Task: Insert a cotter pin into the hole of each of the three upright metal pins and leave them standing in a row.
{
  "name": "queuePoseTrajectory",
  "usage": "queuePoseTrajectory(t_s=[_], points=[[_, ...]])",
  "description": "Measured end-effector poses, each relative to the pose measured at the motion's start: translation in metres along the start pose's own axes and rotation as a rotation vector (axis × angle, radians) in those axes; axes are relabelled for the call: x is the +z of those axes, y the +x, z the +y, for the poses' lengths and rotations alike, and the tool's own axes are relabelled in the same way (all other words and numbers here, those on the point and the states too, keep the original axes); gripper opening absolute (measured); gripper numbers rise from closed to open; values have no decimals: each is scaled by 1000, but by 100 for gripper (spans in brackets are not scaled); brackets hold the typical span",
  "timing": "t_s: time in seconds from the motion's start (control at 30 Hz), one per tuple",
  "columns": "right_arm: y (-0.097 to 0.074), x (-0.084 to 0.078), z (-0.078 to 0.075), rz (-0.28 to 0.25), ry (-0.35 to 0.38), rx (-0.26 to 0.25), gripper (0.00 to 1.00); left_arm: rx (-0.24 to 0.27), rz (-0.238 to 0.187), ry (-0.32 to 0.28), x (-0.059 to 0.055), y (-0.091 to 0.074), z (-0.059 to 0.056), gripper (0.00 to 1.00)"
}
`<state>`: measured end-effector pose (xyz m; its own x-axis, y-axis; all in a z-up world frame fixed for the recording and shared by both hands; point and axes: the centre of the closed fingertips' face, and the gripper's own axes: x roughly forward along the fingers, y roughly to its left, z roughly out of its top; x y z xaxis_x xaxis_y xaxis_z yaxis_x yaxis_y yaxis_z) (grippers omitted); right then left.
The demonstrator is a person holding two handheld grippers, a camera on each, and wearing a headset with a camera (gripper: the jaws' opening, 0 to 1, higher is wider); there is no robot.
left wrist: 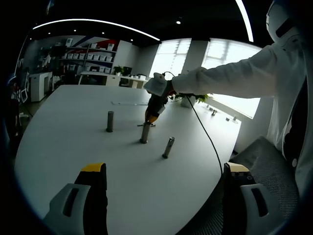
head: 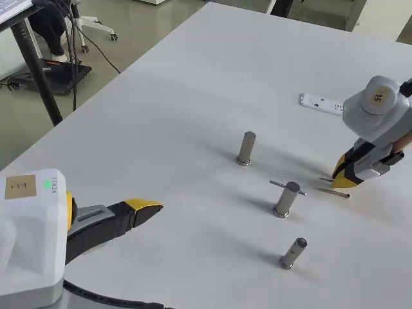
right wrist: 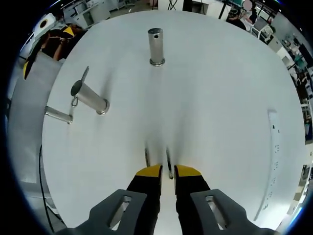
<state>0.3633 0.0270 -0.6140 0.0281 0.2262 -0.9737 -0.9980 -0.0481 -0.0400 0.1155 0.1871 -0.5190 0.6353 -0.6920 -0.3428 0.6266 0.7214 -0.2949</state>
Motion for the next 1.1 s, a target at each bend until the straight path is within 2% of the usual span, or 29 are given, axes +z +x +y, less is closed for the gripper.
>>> queuePoseTrajectory(t_s=[0.17,0.2,0.23,0.27,0.47,0.63,0.67,0.83,0.93,1.03,1.07,1.1], points=[[1,1,2,31,-31,-5,1,1,14,8,-2,-2,2,99],[2,2,1,35,-34,-13,0,1,15,8,-2,-2,2,99],[2,1,-3,49,-41,-42,0,3,15,9,-2,-2,2,99],[2,1,0,51,-34,-29,0,4,16,9,-2,-3,3,99],[5,0,-1,87,-45,-32,0,12,25,13,-2,-6,5,99],[5,1,1,94,-37,-33,0,25,20,10,-1,-7,8,99],[5,1,2,100,-57,-36,0,29,21,8,-1,-7,9,99],[6,1,-2,112,-71,-40,0,31,58,3,-12,-3,14,99],[4,3,-4,96,-67,-45,0,22,63,0,-12,-1,13,99],[-4,5,-9,81,-47,-58,0,17,61,-3,-8,3,13,99],[-8,7,-10,66,-42,-65,0,15,62,4,-7,3,12,99],[-14,14,-9,23,-23,-77,0,10,61,14,-5,5,12,99]])
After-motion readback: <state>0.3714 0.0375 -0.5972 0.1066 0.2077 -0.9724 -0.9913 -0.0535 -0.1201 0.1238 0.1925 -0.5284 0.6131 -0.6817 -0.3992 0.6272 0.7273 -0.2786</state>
